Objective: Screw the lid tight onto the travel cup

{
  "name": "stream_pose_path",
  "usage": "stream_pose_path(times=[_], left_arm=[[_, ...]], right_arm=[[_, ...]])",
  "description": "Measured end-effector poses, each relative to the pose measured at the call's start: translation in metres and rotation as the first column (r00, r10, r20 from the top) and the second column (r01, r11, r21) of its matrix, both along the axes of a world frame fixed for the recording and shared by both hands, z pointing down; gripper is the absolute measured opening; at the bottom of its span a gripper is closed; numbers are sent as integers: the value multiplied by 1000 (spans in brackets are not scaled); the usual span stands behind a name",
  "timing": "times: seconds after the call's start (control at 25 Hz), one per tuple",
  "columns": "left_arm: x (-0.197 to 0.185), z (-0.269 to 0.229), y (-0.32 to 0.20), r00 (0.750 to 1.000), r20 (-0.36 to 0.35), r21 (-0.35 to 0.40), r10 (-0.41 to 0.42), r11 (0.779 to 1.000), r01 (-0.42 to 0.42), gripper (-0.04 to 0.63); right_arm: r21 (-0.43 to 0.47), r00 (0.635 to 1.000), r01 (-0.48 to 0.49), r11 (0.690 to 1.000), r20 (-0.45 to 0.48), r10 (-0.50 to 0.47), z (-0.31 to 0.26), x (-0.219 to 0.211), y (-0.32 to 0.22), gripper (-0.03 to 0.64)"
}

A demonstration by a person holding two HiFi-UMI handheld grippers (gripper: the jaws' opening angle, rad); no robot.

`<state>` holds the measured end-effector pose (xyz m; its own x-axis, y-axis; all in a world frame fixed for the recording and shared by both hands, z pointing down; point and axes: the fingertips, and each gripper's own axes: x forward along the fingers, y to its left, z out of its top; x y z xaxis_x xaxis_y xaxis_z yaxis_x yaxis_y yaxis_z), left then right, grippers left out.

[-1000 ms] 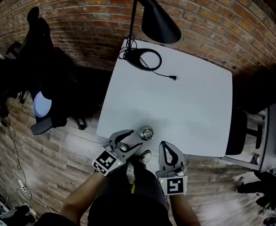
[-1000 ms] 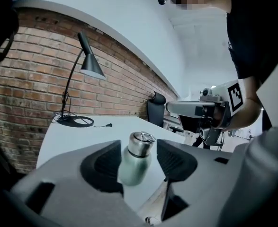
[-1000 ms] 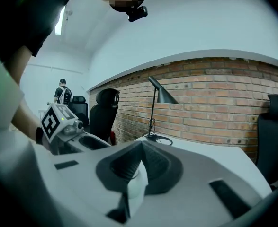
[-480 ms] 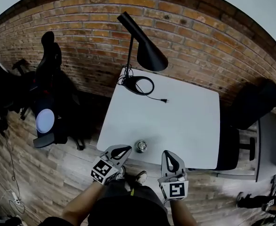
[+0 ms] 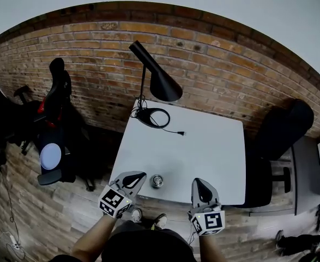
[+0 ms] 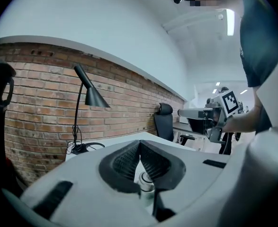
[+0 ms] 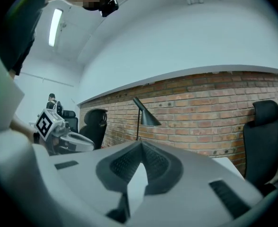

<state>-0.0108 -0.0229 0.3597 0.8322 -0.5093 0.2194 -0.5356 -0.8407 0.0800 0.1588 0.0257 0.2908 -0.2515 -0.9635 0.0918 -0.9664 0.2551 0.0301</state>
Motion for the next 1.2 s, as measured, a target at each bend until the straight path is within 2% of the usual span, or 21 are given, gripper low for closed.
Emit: stream_pose_path(times=[0.28, 0.52, 0.72, 0.8, 0.96, 1.2], left_arm=[[-11, -59, -19, 995, -72, 113, -63, 991, 71, 23], [-29, -119, -22, 982, -148, 245, -117, 958, 151, 25], [-45, -133, -19, 975, -140, 300, -171, 931, 206, 25], [-51, -133, -16, 971, -130, 291, -201, 928, 231, 25], [-60, -127, -18, 956, -131, 227, -262, 931, 286, 25], [-56, -126, -26, 955, -132, 232, -265, 929, 289, 25]], right_arm=[[38, 999, -40, 998, 4, 40, -26, 27, -4, 12], [29, 995, -99, 995, 20, 99, -31, 55, -4, 13], [47, 991, -129, 990, 29, 128, -40, 67, -7, 13], [50, 990, -139, 989, 28, 138, -43, 72, -8, 13], [62, 989, -150, 987, 10, 150, -51, 82, -10, 13], [71, 987, -158, 985, -3, 159, -57, 85, -19, 12]])
